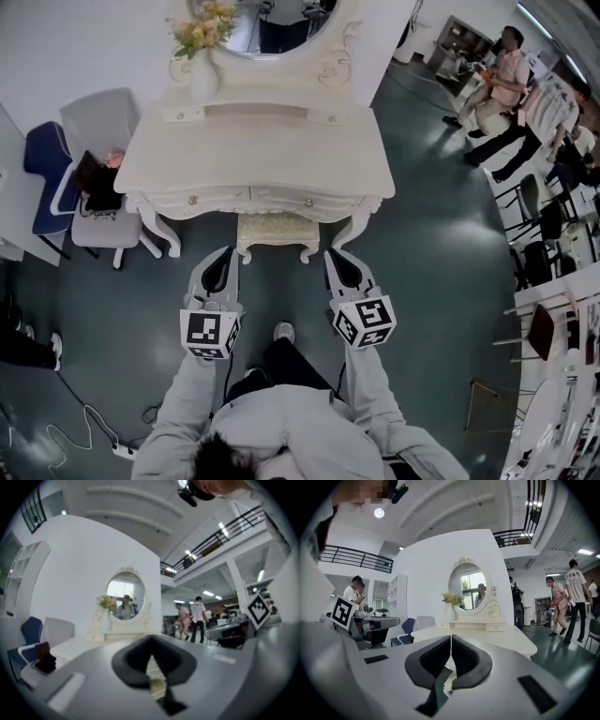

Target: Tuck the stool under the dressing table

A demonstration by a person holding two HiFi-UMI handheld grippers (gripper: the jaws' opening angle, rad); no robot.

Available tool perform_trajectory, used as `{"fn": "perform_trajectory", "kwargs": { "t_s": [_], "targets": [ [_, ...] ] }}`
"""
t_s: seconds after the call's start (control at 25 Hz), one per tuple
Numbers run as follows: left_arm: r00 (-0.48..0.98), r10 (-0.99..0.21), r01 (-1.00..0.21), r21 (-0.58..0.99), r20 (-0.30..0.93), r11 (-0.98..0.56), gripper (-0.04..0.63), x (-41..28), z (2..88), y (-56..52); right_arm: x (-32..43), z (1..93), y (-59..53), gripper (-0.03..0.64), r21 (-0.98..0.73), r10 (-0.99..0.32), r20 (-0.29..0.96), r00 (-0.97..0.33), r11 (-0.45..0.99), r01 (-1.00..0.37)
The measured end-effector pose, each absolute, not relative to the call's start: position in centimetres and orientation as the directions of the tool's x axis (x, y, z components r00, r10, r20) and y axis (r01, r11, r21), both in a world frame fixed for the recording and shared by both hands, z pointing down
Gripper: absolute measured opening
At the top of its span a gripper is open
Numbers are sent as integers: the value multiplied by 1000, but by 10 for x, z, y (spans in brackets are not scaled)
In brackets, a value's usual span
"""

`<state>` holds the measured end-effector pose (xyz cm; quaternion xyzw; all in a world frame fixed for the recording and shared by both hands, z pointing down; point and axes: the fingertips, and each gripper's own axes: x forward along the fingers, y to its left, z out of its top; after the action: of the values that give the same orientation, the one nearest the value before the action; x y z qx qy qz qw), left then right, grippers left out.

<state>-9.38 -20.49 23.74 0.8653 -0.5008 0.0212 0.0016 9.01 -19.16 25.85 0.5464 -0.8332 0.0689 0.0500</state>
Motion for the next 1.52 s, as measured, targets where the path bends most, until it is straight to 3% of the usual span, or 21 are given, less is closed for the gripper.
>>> {"fn": "perform_trajectory", "kwargs": {
  "t_s": [0.68, 1.52],
  "targets": [
    [466, -883, -885, -53, -60, -464, 8, -123, 174, -162, 85, 180, -138, -3, 16, -933, 31, -360, 360, -933],
    [463, -877, -886, -34, -130, -462, 8, -153, 138, -112, 60, 146, -88, -3, 58, -942, -52, -330, 327, -943]
  ]
}}
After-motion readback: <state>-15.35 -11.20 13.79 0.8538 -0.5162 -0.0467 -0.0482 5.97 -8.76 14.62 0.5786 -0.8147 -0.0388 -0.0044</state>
